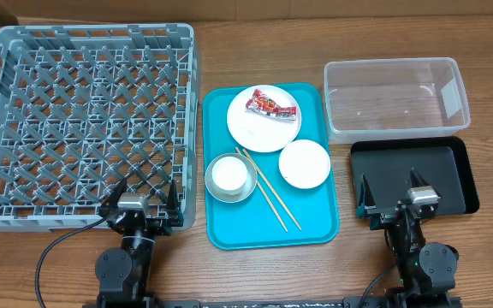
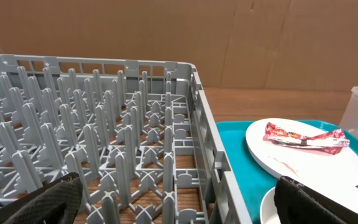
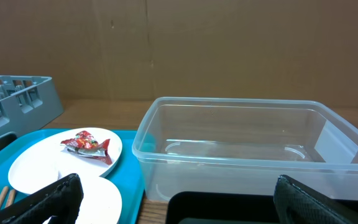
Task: Sort waste into correct bins and load items into the dishwasher
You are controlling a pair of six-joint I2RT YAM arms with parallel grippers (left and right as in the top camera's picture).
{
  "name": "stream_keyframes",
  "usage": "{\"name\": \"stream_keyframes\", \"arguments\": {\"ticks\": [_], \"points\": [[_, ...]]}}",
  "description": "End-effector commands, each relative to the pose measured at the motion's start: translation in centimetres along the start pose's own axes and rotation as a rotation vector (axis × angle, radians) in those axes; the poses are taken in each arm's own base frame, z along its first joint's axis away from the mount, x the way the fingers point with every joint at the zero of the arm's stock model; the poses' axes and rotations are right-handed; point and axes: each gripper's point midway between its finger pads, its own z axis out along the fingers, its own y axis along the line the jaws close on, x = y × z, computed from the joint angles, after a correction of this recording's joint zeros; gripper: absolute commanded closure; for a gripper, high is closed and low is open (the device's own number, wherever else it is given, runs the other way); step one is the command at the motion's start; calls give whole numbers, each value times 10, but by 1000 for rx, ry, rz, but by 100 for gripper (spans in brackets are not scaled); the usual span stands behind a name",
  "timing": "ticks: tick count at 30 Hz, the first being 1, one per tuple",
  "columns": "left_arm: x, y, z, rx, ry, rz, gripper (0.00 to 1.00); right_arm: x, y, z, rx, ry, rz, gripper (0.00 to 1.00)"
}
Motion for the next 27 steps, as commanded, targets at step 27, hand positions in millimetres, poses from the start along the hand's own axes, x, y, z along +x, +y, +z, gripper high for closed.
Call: {"name": "stream_keyframes", "arguments": {"ticks": [27], "points": [[0,-3,0,16,-4,-22,0,1,-1,0,5,-5,0,0]]}}
